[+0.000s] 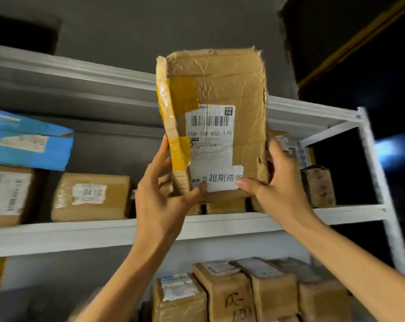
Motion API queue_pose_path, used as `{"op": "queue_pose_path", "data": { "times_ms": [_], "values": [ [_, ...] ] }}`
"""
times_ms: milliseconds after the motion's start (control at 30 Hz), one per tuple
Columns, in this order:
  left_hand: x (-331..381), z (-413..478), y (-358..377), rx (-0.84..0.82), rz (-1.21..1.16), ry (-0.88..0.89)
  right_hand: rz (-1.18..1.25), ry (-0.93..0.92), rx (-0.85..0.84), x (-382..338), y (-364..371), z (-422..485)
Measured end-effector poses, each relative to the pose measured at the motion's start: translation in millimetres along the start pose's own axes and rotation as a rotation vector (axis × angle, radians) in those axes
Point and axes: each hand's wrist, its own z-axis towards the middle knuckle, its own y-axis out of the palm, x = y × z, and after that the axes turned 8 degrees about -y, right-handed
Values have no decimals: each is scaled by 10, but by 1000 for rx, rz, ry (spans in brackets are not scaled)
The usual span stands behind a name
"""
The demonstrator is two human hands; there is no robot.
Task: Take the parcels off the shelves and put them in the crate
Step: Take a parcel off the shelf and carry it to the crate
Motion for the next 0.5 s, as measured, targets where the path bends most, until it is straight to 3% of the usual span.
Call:
{"op": "queue_pose_path", "data": {
  "times_ms": [200, 500],
  "values": [
    [-87, -185, 957, -233, -275, -70, -175, 60, 20, -30, -998, -270],
    [96, -1223, 2939, -498, -713, -236, -696, 215, 119, -454, -2707, -1137]
  ]
}}
